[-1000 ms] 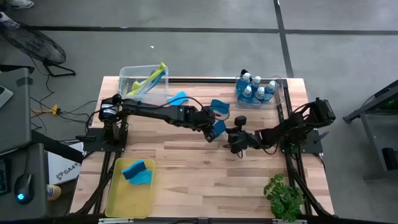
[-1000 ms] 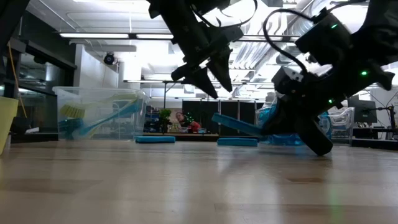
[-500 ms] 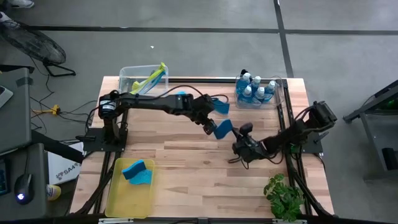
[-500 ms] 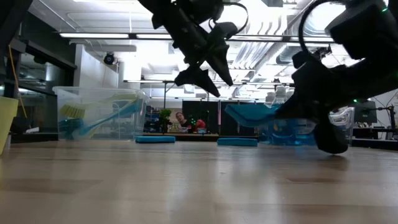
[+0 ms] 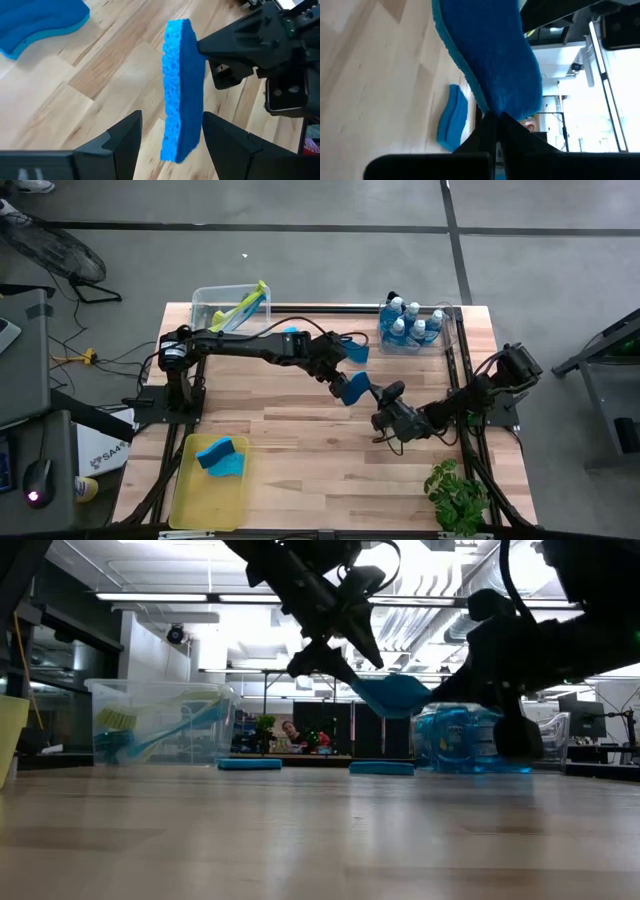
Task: Pick & Place Kitchen Sink Supplies
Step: Put the bottom sponge into the yellow bin
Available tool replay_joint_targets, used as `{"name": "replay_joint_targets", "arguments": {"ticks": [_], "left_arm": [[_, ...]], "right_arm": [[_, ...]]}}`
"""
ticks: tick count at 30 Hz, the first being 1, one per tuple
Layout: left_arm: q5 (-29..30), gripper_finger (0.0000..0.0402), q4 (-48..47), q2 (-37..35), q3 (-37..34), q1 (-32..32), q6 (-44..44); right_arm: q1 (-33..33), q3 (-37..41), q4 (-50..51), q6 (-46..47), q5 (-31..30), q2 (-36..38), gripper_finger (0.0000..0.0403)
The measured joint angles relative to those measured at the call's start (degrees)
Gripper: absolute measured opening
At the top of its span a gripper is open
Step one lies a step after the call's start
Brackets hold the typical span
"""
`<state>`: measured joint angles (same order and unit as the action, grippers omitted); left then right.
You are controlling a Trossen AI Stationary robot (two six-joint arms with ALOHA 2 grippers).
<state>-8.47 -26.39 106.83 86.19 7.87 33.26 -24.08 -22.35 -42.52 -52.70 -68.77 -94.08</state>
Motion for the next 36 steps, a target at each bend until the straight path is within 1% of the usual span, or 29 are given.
{"name": "replay_joint_targets", "arguments": {"ticks": [5, 11, 15, 22, 25, 31, 36], "left_arm": [[-0.1, 0.0204, -0.2, 0.0, 0.0, 0.0, 0.1], [-3.2, 0.0204, -0.3, 0.0, 0.0, -0.1, 0.5], [-3.2, 0.0204, -0.5, 0.0, 0.0, -0.4, 0.6], [-2.0, 0.0204, -1.3, 0.0, 0.0, -0.4, 0.7], [-1.9, 0.0204, -1.3, 0.0, 0.0, -0.4, 0.6], [-1.3, 0.0204, -1.7, 0.0, 0.0, -0.4, 0.6], [-1.1, 0.0204, -1.7, 0.1, 0.0, -0.4, -0.5]], "right_arm": [[0.2, 0.0, -2.7, -3.8, -0.1, 0.0, 0.0000], [2.3, 0.0, -2.8, -4.4, -1.4, 0.0, 0.0000], [3.0, 0.0, -4.4, -5.1, -1.0, 0.0, 0.0000], [3.1, -0.1, -11.5, -10.7, -1.5, 0.1, 0.0000], [3.1, -0.1, -13.5, -13.1, -2.6, 0.1, 0.0000], [1.7, -0.1, -12.6, -11.5, -2.5, 0.1, 0.0000], [0.1, -0.1, -12.2, -10.3, -3.8, 0.1, 0.0000]]}}
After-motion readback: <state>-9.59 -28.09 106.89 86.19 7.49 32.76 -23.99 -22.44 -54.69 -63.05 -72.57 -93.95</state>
